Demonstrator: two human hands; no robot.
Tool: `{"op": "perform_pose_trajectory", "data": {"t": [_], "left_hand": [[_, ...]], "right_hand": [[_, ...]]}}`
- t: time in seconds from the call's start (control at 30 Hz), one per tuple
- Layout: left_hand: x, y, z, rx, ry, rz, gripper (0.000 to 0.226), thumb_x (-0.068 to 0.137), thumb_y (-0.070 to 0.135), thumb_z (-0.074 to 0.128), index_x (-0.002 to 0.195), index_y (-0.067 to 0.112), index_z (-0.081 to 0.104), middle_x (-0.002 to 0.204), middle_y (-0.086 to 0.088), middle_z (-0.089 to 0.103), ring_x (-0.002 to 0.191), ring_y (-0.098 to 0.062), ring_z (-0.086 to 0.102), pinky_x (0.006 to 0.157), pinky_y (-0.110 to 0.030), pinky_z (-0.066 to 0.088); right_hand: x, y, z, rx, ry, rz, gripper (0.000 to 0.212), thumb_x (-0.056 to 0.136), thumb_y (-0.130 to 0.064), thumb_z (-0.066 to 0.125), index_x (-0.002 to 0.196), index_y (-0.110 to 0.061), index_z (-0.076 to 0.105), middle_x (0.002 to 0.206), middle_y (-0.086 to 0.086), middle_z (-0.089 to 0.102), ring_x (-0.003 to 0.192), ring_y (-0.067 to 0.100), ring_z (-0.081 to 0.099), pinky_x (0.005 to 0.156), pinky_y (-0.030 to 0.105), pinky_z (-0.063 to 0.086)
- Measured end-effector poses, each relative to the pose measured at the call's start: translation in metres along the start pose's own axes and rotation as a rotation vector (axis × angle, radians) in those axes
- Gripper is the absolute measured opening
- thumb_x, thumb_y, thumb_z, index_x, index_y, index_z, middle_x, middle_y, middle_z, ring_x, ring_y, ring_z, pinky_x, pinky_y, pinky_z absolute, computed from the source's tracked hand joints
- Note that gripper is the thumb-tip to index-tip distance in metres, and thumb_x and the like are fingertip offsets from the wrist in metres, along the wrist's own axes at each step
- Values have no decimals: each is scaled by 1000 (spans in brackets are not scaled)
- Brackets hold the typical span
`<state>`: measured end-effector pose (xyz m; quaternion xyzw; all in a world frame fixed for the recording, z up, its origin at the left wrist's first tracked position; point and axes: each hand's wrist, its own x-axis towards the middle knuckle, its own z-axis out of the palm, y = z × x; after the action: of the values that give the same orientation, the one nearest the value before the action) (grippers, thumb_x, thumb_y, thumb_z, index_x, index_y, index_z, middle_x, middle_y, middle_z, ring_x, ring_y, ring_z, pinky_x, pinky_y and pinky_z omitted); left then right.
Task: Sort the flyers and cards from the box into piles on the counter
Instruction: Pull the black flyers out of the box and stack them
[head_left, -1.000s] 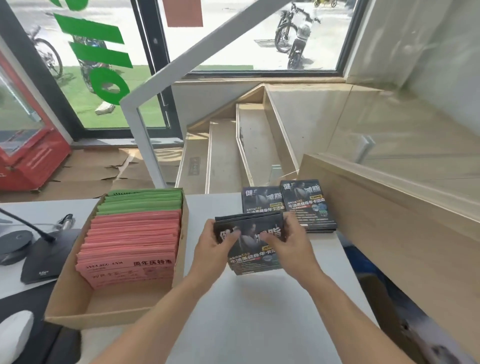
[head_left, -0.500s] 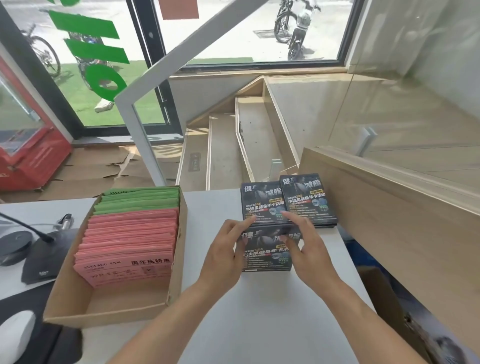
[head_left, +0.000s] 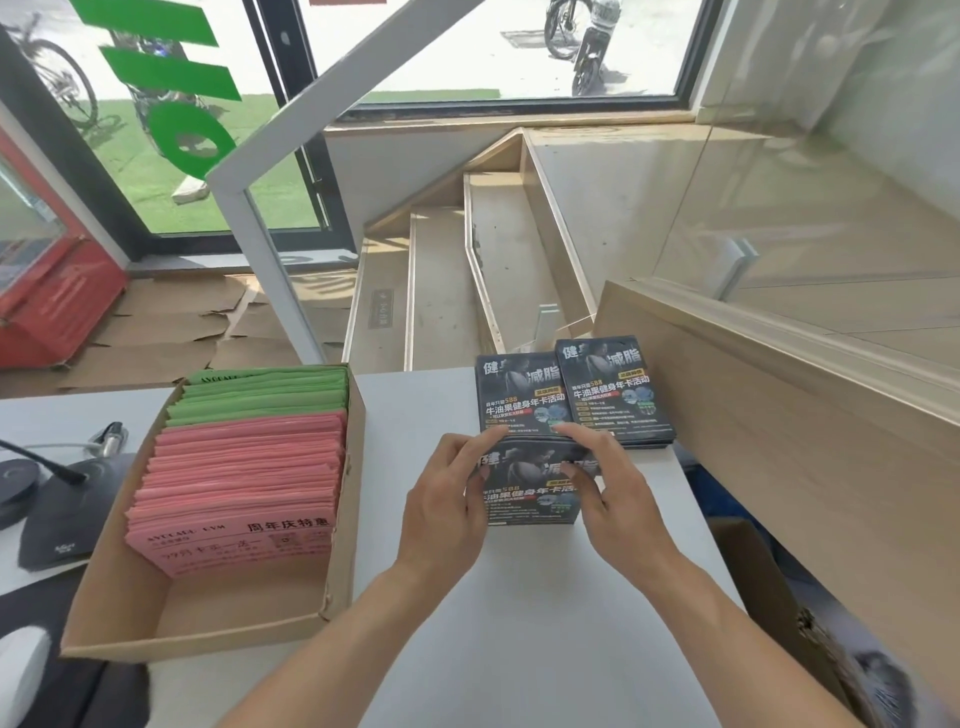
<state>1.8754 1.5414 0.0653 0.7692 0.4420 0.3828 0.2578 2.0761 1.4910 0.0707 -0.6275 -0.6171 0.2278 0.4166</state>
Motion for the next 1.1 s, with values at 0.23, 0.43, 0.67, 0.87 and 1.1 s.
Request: {"op": "perform_pose_trajectory", "data": {"t": [0.23, 0.43, 0.67, 0.87, 1.1], "left_hand": [[33, -11, 9, -60, 58, -111, 67, 98, -1, 52, 143, 48, 43, 111, 17, 52, 100, -5, 59, 77, -39, 60], [108, -24, 16, -282, 159, -409, 62, 101, 9, 55, 149, 43, 34, 129, 7, 57, 107, -9, 61, 84, -35, 60], [126, -69, 49, -119, -213, -646, 117, 78, 32, 85, 159, 33, 2, 149, 0, 43, 132, -19, 48, 105, -38, 46], [90, -92, 82, 109, -510, -536, 151, 62, 53, 89, 155, 21, -26, 169, -1, -2, 155, -28, -11, 125, -49, -5], [77, -104, 92, 82, -453, -487, 134, 70, 59, 80, 158, 24, -14, 168, 5, -13, 148, -14, -32, 120, -40, -23]], "right_hand": [[36, -9, -3, 123, -11, 102, 61, 101, -10, 55, 133, -61, 40, 120, -39, 50, 114, -1, 54, 80, 24, 59], [131, -7, -3, 123, -60, 179, 49, 101, -11, 56, 123, -54, 47, 107, -26, 63, 96, 9, 64, 78, 32, 59], [213, 38, 19, -121, -245, 357, 45, 99, -12, 57, 121, -50, 44, 108, -8, 65, 81, 19, 66, 61, 36, 57], [231, 74, 36, -692, -298, 273, 49, 94, -22, 66, 136, -37, 46, 131, 2, 58, 122, 28, 44, 105, 42, 36], [245, 91, 39, -863, -530, 152, 72, 89, -13, 52, 154, -32, 29, 159, -2, 32, 149, 26, 18, 123, 47, -1]]}}
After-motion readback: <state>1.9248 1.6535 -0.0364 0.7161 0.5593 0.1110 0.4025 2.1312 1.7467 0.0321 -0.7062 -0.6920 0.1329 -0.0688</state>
